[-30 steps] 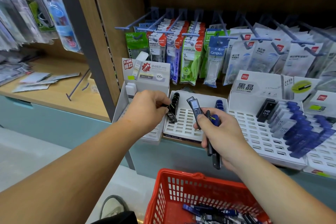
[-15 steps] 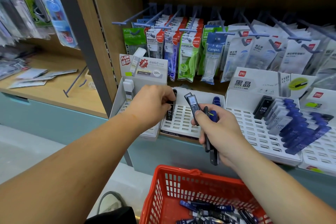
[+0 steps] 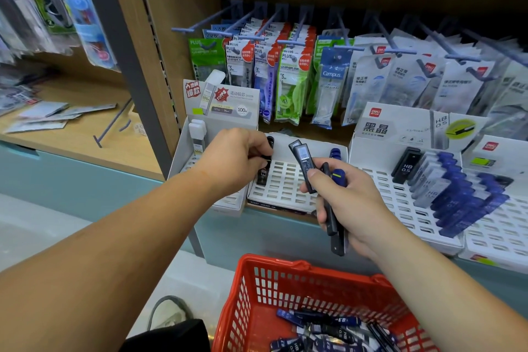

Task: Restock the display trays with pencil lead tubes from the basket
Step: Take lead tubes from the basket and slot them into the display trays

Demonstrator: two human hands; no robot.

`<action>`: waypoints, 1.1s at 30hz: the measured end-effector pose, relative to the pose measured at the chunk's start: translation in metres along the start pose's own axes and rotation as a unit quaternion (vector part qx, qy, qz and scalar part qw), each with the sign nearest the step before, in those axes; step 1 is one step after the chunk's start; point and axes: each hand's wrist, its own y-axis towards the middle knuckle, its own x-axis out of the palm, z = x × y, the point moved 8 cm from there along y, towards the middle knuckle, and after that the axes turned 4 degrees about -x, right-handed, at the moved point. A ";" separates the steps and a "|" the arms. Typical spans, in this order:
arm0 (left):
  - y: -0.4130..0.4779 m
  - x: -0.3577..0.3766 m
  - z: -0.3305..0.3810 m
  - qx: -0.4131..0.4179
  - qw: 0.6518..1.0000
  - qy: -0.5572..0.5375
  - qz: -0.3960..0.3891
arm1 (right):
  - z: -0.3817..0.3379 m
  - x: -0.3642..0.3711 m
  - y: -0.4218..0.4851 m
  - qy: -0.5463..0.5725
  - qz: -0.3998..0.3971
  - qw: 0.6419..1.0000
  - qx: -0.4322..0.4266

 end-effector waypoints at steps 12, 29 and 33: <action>-0.004 0.004 0.000 0.047 0.994 0.099 -0.022 | 0.001 -0.005 -0.005 0.039 -0.018 0.999 0.027; -0.019 0.055 0.052 -0.154 0.896 -0.409 -0.075 | -0.001 -0.012 -0.014 0.096 -0.061 0.992 0.060; -0.017 0.048 0.059 -0.150 0.880 -0.449 -0.044 | 0.004 -0.041 -0.011 0.164 0.029 0.982 0.092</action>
